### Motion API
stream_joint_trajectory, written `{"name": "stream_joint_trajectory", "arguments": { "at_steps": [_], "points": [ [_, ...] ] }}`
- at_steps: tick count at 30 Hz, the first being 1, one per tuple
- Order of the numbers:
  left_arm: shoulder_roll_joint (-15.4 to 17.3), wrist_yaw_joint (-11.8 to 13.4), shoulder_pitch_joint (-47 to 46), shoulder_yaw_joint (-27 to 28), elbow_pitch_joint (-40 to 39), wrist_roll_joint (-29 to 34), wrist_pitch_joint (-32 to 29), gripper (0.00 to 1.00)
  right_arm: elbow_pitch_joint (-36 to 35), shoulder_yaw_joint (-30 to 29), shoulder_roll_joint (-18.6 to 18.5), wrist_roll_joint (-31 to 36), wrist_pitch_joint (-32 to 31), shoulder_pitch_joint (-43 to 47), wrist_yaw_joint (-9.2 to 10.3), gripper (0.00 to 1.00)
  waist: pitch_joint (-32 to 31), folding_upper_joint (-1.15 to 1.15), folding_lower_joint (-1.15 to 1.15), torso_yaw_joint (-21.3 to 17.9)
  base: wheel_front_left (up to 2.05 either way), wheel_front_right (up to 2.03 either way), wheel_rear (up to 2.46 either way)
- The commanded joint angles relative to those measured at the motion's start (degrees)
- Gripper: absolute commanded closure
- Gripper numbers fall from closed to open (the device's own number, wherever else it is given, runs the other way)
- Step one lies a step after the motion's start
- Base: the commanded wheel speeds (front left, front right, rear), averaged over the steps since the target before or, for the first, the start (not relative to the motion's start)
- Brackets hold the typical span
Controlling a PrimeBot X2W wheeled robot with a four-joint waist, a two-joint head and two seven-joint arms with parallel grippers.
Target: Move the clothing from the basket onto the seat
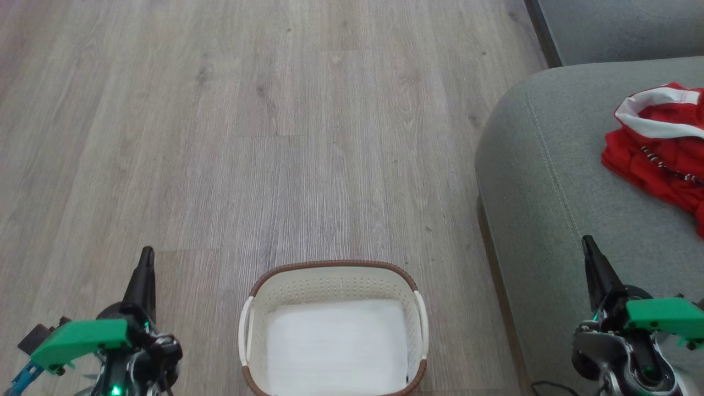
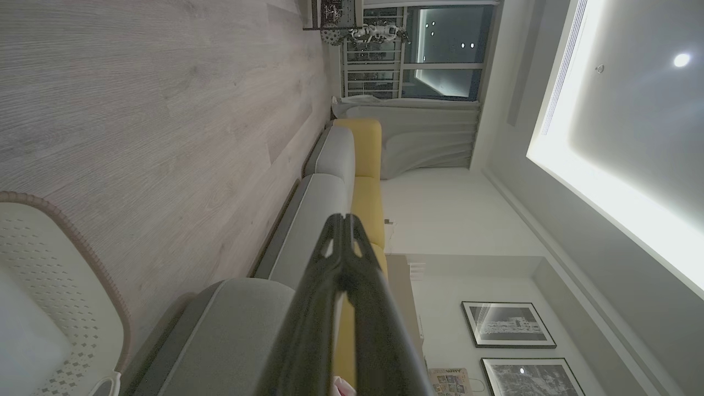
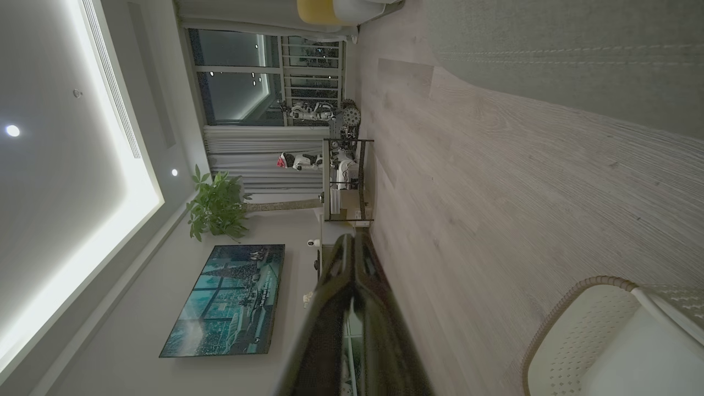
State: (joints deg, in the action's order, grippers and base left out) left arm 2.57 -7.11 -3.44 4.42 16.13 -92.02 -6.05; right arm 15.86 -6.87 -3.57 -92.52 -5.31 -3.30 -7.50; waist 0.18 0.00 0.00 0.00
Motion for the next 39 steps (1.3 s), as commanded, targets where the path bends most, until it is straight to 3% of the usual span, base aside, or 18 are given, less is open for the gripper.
{"name": "stream_joint_trajectory", "arguments": {
  "at_steps": [1,39],
  "points": [
    [0.31,-0.37,-2.76,2.12,-2.07,-0.13,-0.45,1.0,-1.87,1.08,0.14,-0.25,-0.59,-2.82,0.01,1.0,0.0,0.0,0.0,0.0,0.0,0.0,0.0],
    [0.31,-0.37,-2.76,2.11,-2.07,-0.14,-0.45,1.0,-1.85,0.75,0.37,0.03,-0.85,-2.85,0.01,1.0,0.0,0.0,0.0,0.0,0.0,0.0,0.0]
  ]
}}
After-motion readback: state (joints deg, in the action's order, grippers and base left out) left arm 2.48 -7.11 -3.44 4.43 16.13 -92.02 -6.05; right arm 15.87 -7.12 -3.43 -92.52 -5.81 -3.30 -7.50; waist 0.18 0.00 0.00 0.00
